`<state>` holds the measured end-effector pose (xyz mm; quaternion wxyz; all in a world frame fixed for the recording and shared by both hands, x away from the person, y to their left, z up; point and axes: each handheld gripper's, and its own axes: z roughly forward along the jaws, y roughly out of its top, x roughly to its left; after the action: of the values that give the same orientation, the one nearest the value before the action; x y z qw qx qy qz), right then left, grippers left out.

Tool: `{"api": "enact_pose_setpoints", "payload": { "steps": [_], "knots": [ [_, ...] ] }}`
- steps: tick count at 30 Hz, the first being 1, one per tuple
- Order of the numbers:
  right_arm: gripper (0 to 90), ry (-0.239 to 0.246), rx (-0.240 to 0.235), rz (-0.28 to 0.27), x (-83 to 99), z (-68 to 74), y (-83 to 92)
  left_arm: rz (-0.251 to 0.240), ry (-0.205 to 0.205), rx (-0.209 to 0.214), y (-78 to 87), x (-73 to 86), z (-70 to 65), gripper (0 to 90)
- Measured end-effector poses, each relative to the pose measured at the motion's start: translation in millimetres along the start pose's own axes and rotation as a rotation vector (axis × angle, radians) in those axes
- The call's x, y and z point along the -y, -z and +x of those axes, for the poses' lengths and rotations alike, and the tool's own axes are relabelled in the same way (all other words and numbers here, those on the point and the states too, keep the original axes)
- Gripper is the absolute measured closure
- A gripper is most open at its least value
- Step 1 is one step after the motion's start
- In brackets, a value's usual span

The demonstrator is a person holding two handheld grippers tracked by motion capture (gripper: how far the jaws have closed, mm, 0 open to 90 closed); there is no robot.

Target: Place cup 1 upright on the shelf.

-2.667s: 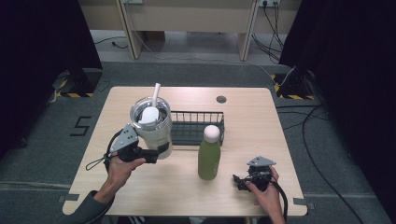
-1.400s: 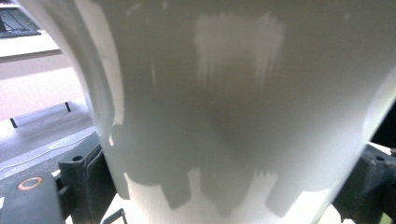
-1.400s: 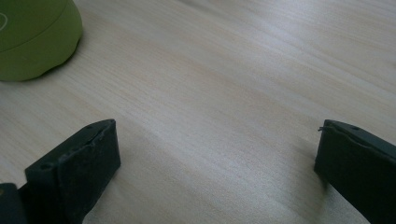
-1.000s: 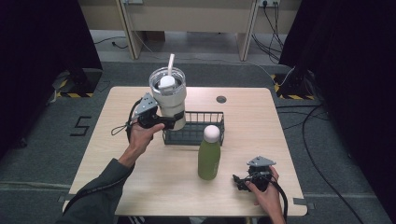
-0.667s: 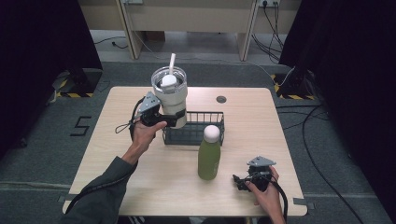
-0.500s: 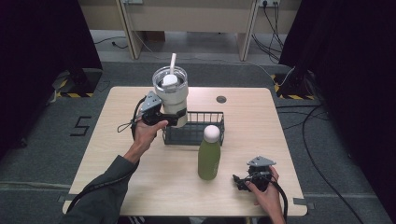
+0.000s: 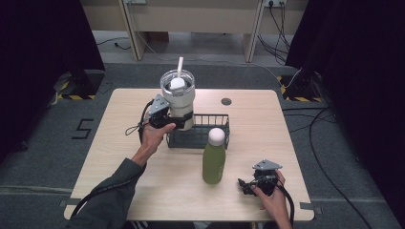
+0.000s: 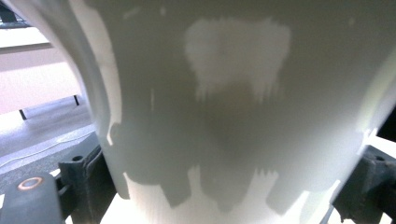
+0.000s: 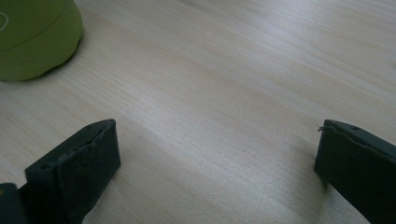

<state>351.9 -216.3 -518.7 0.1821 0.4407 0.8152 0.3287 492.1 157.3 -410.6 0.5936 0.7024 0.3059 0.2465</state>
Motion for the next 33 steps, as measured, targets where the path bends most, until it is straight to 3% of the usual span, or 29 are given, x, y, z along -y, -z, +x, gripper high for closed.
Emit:
{"api": "enact_pose_setpoints", "payload": {
  "steps": [12, 14, 16, 18, 19, 23, 24, 25, 33],
  "knots": [
    [0.4, 0.001, -0.001, 0.000, 0.0, 0.0, 0.0, 0.013, 0.015, -0.006, -4.1, 13.8, 4.2, 10.8],
    [0.4, 0.001, -0.001, 0.000, 0.0, 0.0, 0.0, 0.015, -0.034, -0.009, -4.4, 14.4, 7.3, 10.8],
    [0.4, 0.001, -0.001, 0.000, 0.0, 0.0, 0.0, 0.016, -0.052, -0.010, -4.5, 15.6, 8.4, 10.8],
    [0.4, 0.001, -0.001, 0.000, 0.0, 0.0, 0.0, 0.015, -0.036, -0.009, -4.7, 17.6, 7.4, 10.8],
    [0.4, 0.001, -0.001, 0.000, 0.0, 0.0, 0.0, 0.016, 0.016, -0.004, -4.9, 19.6, 3.9, 10.8],
    [0.4, 0.001, -0.001, 0.000, 0.0, 0.0, 0.0, 0.023, 0.015, -0.005, -5.6, 23.2, 3.5, 10.8],
    [0.4, 0.001, -0.001, 0.000, 0.0, 0.0, 0.0, 0.024, -0.028, -0.008, -5.7, 23.1, 6.4, 10.8],
    [0.4, 0.001, -0.001, 0.000, 0.0, 0.0, 0.0, 0.026, -0.037, -0.007, -5.8, 23.6, 7.0, 10.8],
    [0.4, 0.000, -0.001, 0.000, 0.0, 0.0, 0.0, 0.043, -0.053, -0.011, -8.0, 32.4, 7.4, 10.8]
  ]
}}
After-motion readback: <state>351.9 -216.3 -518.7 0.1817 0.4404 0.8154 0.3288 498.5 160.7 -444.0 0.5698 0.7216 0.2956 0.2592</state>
